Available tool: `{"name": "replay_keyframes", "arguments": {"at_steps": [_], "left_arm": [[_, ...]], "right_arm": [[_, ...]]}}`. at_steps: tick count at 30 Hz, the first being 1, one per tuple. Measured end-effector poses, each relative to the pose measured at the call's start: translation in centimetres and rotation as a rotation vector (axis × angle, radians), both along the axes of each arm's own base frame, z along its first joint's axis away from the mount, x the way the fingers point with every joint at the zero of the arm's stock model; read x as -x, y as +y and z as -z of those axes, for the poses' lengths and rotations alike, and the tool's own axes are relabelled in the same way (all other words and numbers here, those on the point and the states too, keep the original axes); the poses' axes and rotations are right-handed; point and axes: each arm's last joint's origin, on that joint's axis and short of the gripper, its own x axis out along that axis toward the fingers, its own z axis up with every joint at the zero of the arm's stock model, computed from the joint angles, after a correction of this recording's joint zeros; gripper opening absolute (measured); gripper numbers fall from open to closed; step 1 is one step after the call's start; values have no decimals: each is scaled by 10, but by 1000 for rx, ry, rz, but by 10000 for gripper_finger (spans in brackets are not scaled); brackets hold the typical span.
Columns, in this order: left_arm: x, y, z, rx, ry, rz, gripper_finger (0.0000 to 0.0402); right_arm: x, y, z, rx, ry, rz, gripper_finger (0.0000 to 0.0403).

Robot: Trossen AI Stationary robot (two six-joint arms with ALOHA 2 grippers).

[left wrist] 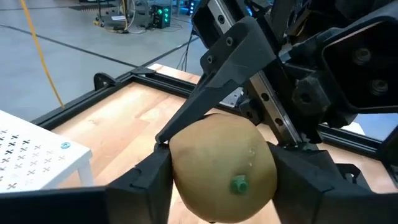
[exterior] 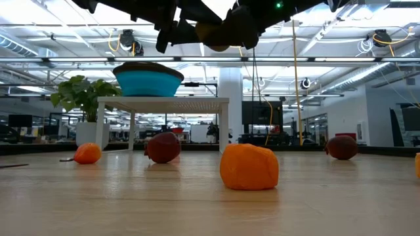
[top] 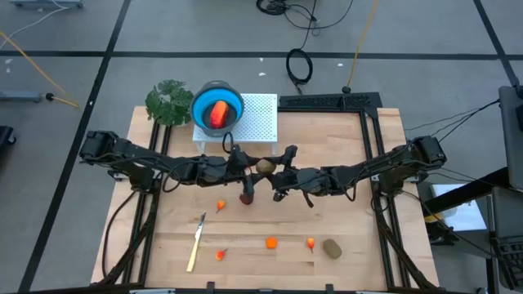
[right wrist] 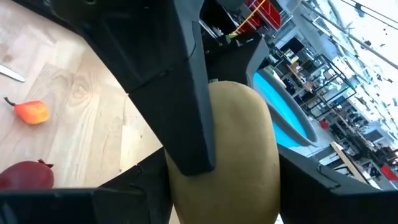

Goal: Pick & Place Fruit
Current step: Put the top kiwi into the blue strainer bowl on the shelf

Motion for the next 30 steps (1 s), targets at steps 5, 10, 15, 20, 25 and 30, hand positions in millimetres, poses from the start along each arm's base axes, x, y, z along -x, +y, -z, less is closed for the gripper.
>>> {"name": "replay_keyframes", "arguments": {"at_steps": [5, 10, 15, 20, 25, 30], "left_arm": [[0, -1, 1, 14, 6, 15, 194], [0, -1, 1, 6, 14, 19, 208], [2, 0, 0, -25, 31, 26, 197], [10, 1, -6, -72, 61, 13, 200], [24, 5, -16, -149, 109, -50, 201], [41, 12, -29, -249, 150, -158, 198]], "right_arm": [[0, 0, 0, -50, -20, 7, 227], [0, 0, 0, -111, -49, 17, 245], [1, 0, 4, -158, -34, 34, 265], [3, 1, 9, -230, -18, 58, 284], [4, 1, 13, -294, -8, 84, 292], [5, 1, 15, -374, -20, 77, 278]]}}
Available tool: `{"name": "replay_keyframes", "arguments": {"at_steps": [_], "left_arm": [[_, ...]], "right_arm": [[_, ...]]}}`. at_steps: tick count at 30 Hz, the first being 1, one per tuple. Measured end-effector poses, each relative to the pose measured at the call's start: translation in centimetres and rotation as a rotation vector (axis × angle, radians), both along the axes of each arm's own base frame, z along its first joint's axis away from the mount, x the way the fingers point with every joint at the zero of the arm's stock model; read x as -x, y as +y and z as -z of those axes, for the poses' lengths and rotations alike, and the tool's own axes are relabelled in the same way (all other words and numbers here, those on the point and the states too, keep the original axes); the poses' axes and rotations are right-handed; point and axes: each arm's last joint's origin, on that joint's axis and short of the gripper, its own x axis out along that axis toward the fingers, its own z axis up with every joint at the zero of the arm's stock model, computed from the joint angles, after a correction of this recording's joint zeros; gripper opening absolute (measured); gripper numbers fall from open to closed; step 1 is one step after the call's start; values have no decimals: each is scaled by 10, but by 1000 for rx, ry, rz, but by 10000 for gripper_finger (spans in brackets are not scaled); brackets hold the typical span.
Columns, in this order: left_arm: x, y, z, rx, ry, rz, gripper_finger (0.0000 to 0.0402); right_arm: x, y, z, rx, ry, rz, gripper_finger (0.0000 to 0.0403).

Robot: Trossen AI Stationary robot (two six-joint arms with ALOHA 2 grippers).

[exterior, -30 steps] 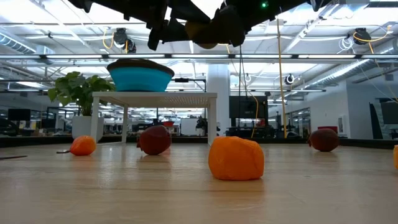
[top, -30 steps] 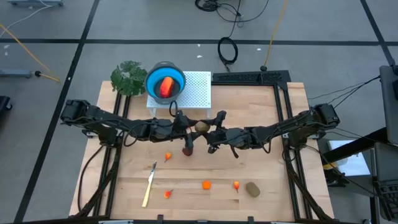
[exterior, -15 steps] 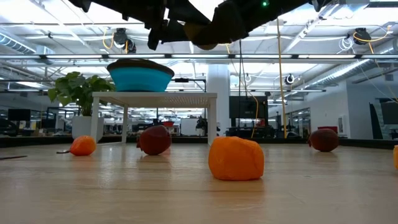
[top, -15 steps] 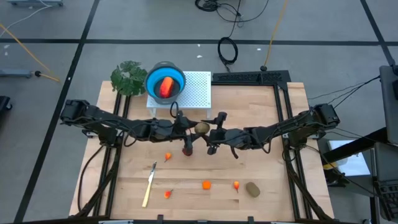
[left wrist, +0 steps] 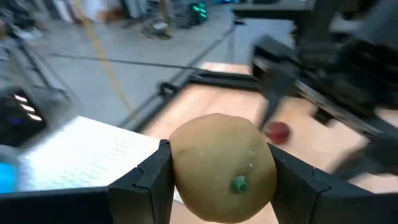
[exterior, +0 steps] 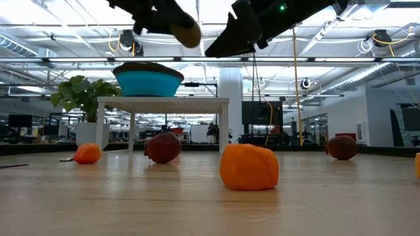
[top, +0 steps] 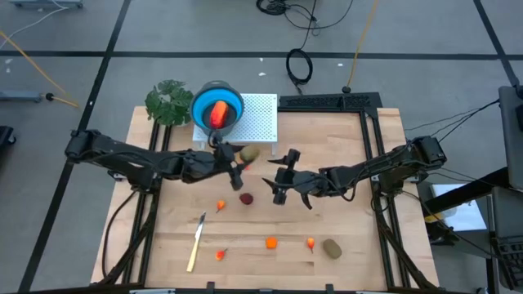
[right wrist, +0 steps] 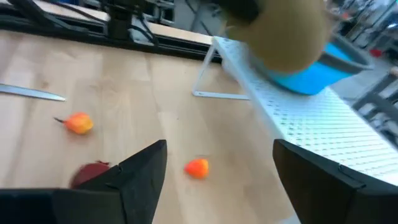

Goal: Pick & Place Fruit
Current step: Put the top kiwi into the blue strainer bowl on the shelf

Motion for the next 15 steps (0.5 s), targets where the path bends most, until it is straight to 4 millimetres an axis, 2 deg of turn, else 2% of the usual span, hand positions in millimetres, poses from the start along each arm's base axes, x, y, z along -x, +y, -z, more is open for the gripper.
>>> {"name": "replay_keyframes", "arguments": {"at_steps": [8, 15], "left_arm": [[23, 20, -18, -90, 10, -188, 205], [39, 43, -32, -160, 9, -336, 206]], "right_arm": [[-3, -6, 1, -136, -16, -79, 201], [-5, -14, 1, -182, -13, -128, 126]]}}
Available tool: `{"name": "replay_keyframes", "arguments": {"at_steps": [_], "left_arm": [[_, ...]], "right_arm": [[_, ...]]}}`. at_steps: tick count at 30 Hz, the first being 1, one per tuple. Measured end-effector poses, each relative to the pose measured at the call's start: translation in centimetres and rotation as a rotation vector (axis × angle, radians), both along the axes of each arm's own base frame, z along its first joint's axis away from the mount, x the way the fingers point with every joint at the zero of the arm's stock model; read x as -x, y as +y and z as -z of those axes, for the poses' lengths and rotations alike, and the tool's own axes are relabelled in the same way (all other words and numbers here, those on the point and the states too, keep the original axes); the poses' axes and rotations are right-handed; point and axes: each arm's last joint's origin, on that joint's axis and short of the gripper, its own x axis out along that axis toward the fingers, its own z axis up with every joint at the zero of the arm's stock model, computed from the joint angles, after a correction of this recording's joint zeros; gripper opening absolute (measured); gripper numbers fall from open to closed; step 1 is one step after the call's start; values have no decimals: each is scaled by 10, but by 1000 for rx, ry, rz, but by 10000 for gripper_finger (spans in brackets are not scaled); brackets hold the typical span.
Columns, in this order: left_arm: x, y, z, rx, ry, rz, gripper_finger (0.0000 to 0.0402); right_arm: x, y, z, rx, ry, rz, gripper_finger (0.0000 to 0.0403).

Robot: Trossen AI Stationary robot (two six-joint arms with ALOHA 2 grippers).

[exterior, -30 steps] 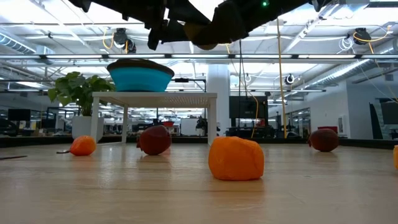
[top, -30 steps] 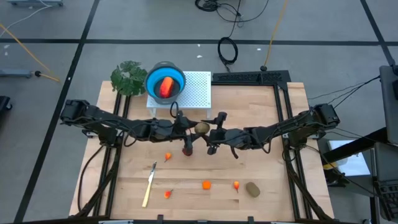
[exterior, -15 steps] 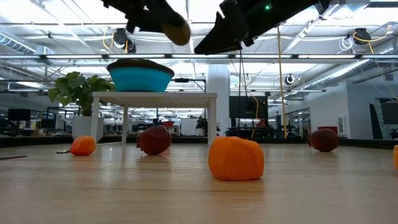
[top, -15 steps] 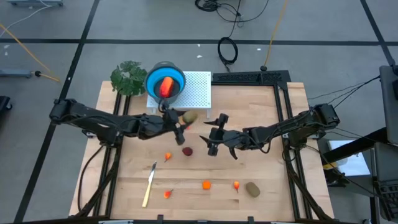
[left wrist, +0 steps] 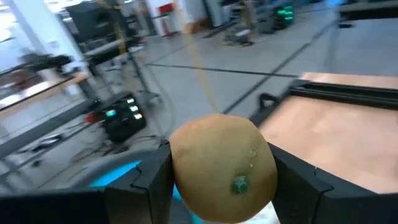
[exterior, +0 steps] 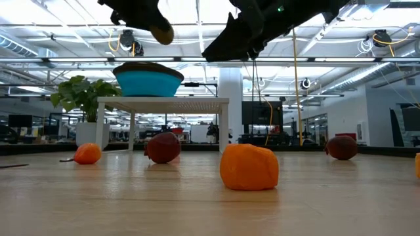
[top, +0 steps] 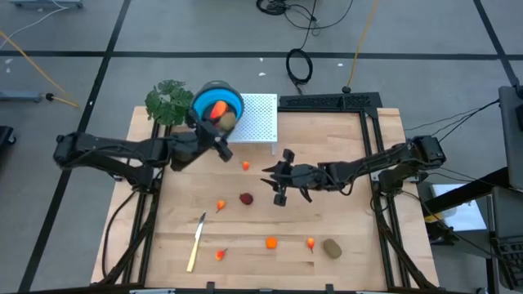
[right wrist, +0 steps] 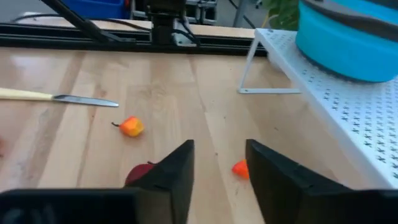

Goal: Pick & Place Fruit
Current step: Put the top kiwi into the blue strainer bowl on the shelf

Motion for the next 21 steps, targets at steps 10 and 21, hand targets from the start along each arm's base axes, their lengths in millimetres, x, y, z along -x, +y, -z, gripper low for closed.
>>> {"name": "replay_keyframes", "arguments": {"at_steps": [10, 21], "left_arm": [[15, 41, 0, 9, 43, -173, 207], [27, 79, 3, 88, 18, -227, 207]], "right_arm": [[-2, -12, 0, -52, 6, -78, 42], [-3, -21, 1, -87, 7, -101, 5]]}}
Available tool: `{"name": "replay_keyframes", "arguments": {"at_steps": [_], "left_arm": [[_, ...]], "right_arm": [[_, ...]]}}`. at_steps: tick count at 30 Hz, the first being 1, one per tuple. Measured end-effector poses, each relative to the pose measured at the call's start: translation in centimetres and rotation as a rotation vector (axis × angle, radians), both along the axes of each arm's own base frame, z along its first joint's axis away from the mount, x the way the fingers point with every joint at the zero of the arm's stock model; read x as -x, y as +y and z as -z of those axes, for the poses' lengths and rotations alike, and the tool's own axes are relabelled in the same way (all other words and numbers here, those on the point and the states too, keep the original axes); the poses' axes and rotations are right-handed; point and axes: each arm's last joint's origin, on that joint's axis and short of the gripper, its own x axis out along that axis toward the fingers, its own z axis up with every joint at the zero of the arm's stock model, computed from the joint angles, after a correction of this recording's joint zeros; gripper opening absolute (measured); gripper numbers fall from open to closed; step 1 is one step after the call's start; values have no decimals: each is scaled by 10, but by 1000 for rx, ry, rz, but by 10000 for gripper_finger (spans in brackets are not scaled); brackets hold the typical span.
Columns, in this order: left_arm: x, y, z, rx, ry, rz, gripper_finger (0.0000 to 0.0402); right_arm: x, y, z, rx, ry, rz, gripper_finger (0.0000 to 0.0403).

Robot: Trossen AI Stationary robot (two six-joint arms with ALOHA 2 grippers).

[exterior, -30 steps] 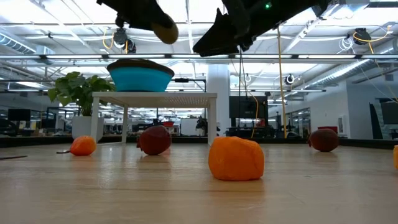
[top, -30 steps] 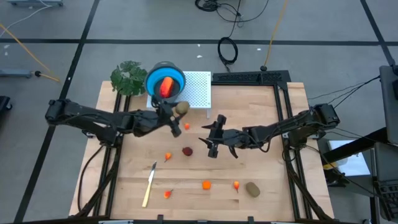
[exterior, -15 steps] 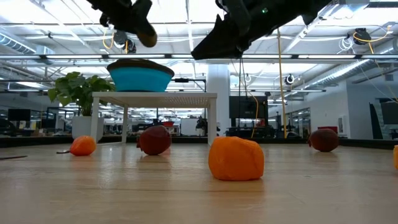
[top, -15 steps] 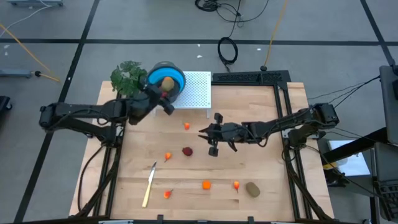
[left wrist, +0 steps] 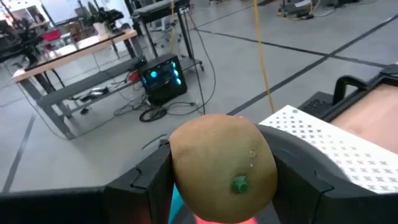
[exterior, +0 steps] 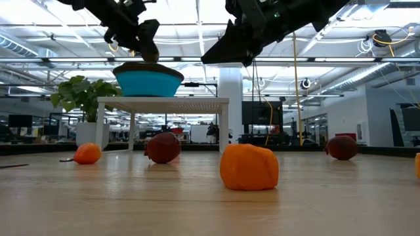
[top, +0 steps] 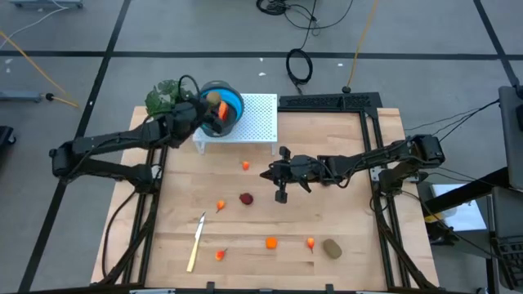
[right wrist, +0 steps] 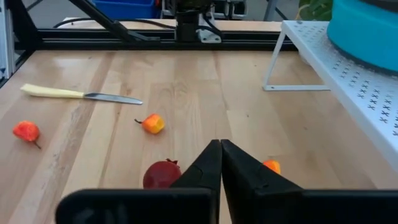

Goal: Pick & Place Fruit
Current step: Put the top kiwi into the blue strainer bowl on the shelf

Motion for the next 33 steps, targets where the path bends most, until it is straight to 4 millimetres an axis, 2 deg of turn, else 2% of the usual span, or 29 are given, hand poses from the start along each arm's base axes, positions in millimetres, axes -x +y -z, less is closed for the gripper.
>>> {"name": "replay_keyframes", "arguments": {"at_steps": [13, 24, 33], "left_arm": [[22, 28, 18, 181, 72, -84, 207], [27, 44, 24, 289, 13, -29, 207], [26, 51, 33, 331, 49, -41, 207]], "right_arm": [[0, -6, 0, -11, 0, -1, 1], [0, -6, 0, -7, 1, -2, 1], [0, -6, 0, -7, 1, -2, 1]]}}
